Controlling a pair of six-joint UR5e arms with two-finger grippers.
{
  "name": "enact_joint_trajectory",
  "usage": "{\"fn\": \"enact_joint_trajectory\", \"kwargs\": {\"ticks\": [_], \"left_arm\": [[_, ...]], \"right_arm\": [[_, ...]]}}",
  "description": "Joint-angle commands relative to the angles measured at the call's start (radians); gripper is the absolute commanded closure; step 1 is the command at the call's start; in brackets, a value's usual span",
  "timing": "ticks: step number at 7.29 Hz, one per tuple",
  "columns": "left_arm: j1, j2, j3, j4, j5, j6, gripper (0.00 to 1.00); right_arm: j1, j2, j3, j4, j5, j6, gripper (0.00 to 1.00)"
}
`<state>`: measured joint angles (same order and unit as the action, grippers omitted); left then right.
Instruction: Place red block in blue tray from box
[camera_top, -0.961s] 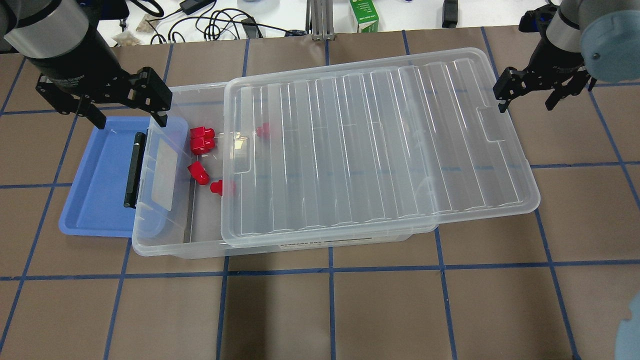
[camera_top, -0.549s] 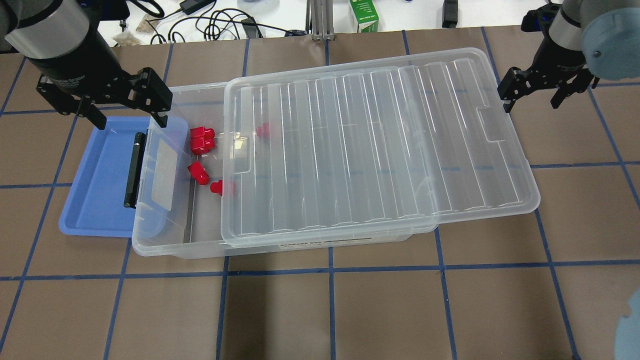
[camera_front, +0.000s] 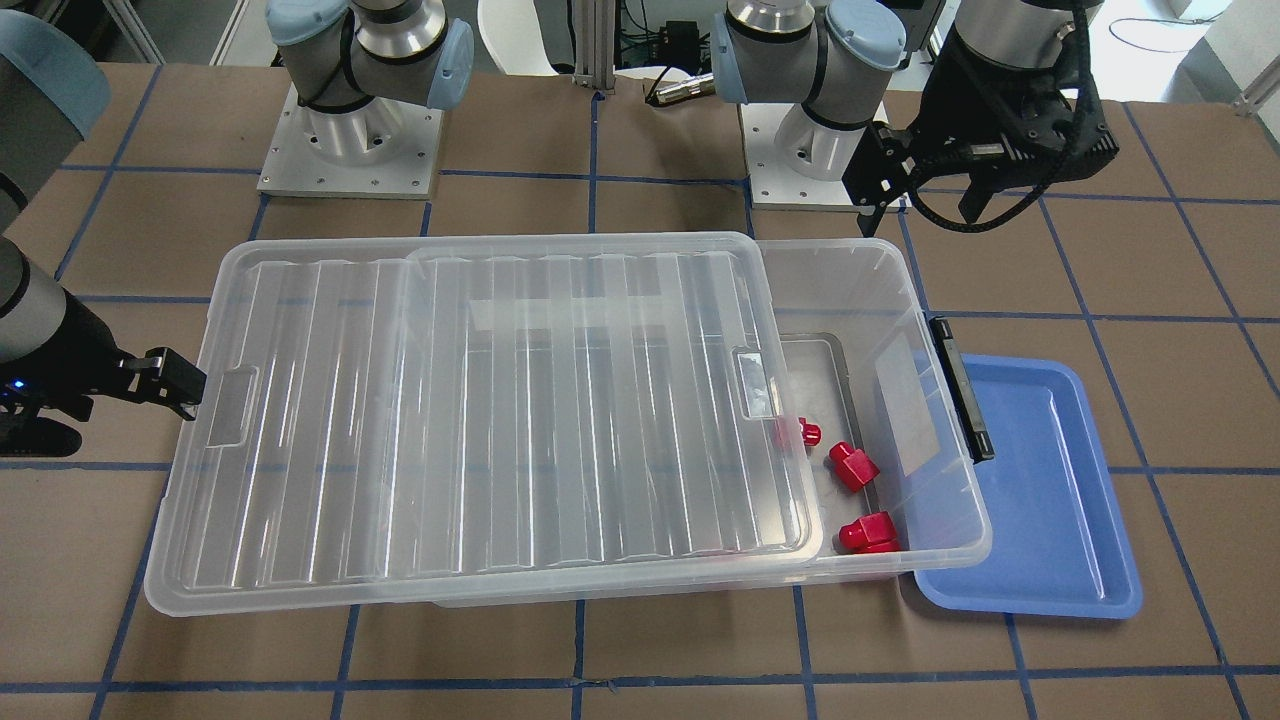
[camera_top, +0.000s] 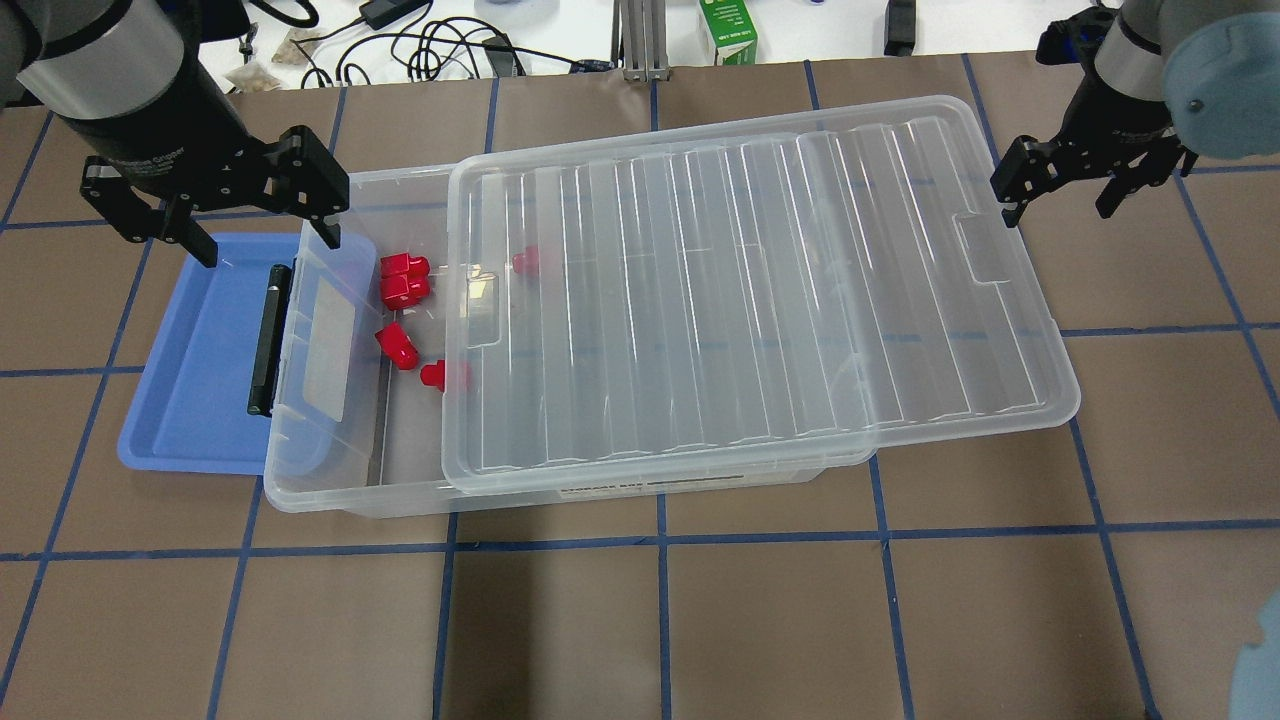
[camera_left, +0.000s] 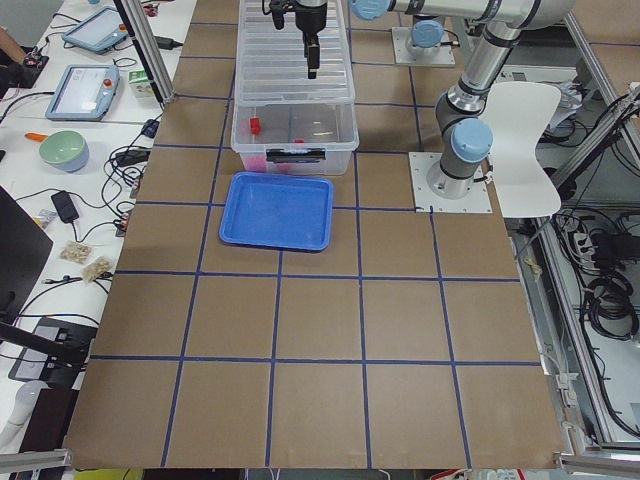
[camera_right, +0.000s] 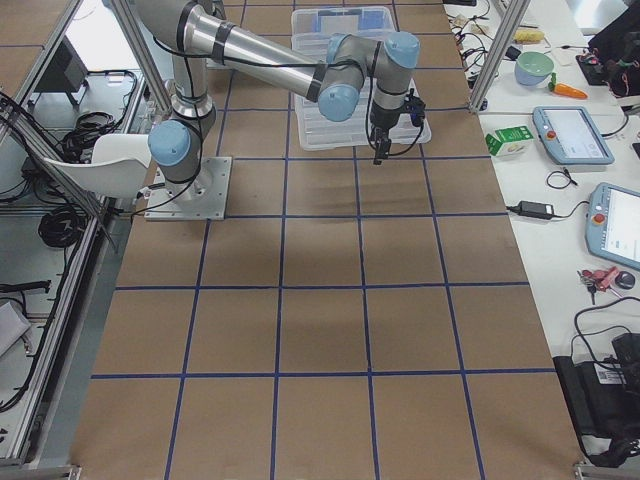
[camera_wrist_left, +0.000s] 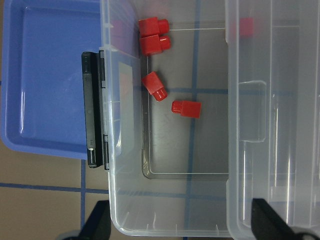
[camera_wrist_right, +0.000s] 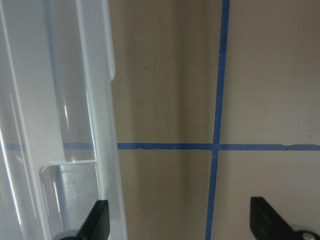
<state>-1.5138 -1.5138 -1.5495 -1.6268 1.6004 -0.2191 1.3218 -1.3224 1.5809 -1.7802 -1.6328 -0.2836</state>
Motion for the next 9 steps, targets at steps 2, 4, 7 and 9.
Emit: {"fn": "enact_joint_trajectory", "kwargs": {"ticks": [2,4,7,9], "left_arm": [[0.004,-0.057,-0.097,0.051,-0.111,-0.612,0.0],[0.007,-0.071,-0.194,0.238,-0.1,-0.7,0.0],[0.006,-0.103,-0.253,0.283,-0.102,-0.792,0.0],[0.004,-0.124,-0.265,0.317,-0.106,-0.824,0.0]], "right_arm": [[-0.003,0.018,0.01,0.008,0.002,-0.008,0.0],[-0.006,0.034,0.002,0.001,0.002,-0.023,0.0],[-0.027,0.034,-0.002,-0.007,-0.015,-0.065,0.0],[-0.058,0.034,-0.002,-0.005,-0.012,-0.066,0.0]]}}
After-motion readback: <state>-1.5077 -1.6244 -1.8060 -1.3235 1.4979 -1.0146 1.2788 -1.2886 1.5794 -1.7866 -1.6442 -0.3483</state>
